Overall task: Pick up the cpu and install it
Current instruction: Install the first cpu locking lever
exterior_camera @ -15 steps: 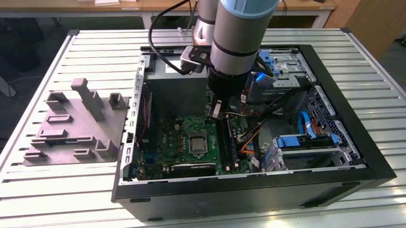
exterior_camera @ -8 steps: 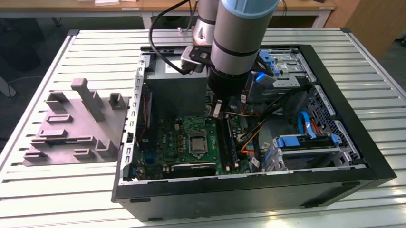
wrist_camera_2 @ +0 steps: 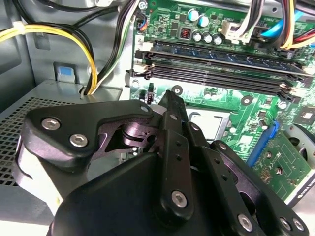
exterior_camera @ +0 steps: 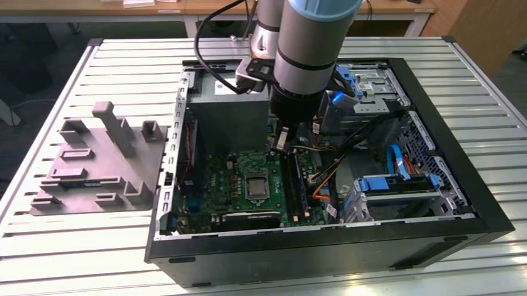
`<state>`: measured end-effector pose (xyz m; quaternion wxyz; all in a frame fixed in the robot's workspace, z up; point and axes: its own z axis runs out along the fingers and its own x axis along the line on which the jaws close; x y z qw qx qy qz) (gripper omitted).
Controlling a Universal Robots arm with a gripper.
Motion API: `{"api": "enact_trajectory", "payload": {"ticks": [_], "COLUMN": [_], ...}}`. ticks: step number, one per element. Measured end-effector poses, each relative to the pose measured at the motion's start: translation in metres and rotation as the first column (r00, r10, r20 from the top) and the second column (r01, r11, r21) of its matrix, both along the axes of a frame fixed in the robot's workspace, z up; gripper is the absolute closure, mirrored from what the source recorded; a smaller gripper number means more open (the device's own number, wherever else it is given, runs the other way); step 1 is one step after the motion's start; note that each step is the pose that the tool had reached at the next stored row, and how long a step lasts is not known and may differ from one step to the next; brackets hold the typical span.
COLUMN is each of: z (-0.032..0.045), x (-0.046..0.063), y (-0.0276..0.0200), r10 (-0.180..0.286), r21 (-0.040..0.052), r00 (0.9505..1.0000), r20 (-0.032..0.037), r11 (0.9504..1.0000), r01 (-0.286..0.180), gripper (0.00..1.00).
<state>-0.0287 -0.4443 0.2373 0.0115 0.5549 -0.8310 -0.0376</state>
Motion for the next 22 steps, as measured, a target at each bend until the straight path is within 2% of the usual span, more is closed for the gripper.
{"api": "enact_trajectory", "payload": {"ticks": [11, 20, 22], "z": [-0.0011, -0.0025, -0.0026], "x": [-0.001, -0.007, -0.007], "y": [0.0082, 0.0107, 0.0108], "r10": [0.000, 0.000, 0.000], "r21": [-0.0001, -0.0002, -0.0027], "r00": [1.0000, 1.0000, 1.0000], "r20": [0.0000, -0.0001, -0.0001], "r11": [1.0000, 1.0000, 1.0000], "r01": [0.000, 0.000, 0.000], "gripper": [0.89, 0.89, 0.89]}}
